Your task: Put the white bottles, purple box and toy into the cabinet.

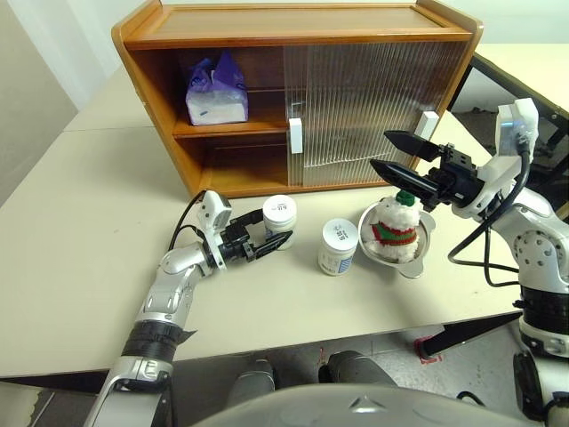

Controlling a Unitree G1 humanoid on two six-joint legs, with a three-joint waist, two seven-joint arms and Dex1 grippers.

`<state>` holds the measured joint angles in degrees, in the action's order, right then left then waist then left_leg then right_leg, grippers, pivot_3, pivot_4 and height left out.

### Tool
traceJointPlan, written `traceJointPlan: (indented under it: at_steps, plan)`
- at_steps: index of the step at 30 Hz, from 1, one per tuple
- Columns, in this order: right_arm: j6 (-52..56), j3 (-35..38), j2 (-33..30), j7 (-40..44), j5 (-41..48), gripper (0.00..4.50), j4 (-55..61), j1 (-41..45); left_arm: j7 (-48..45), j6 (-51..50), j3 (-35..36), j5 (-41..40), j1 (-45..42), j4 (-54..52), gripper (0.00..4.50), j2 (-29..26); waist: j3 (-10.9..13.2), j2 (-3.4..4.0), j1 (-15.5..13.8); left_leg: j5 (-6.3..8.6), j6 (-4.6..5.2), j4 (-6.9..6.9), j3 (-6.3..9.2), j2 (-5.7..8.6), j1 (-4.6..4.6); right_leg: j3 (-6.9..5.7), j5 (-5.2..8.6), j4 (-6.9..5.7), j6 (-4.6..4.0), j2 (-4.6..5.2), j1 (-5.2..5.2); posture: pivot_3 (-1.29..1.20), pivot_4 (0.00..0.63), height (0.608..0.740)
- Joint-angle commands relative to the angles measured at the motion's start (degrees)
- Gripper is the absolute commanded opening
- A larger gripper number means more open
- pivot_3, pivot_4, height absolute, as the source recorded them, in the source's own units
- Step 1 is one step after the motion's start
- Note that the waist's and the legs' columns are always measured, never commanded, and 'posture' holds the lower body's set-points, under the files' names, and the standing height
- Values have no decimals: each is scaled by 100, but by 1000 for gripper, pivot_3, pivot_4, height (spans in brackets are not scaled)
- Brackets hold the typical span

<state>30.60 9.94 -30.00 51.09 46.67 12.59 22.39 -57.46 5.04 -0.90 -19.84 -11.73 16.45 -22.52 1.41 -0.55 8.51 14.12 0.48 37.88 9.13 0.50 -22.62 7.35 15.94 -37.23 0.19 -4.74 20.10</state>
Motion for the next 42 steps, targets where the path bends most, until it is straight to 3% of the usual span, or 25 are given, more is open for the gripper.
traceJointPlan:
  at_steps: [1,12,28,42]
  plan:
    - [36,15,-10,0,24,4500,24,-13,322,-208,217,-98,-125,-220,3073,25,0,0,0,0,0,0,0,0,-1,0,0,0,0,0,1,-228,21,740]
    - [31,-18,12,37,12,4500,-34,29,968,-170,735,-154,-558,98,3073,172,0,0,-24,-2,1,4,3,1,-15,0,-3,1,7,-4,8,-219,23,740]
    - [43,10,2,-18,16,4500,19,-10,2142,303,959,334,-1375,1483,3073,304,1,-1,-16,-14,12,8,1,5,-16,8,-14,3,28,-12,7,-234,22,740]
    - [13,-6,23,-8,5,4500,22,-7,2827,567,1008,518,-1840,1915,3073,486,2,-3,1,-28,26,15,0,28,-22,19,-23,5,53,-10,5,-237,12,740]
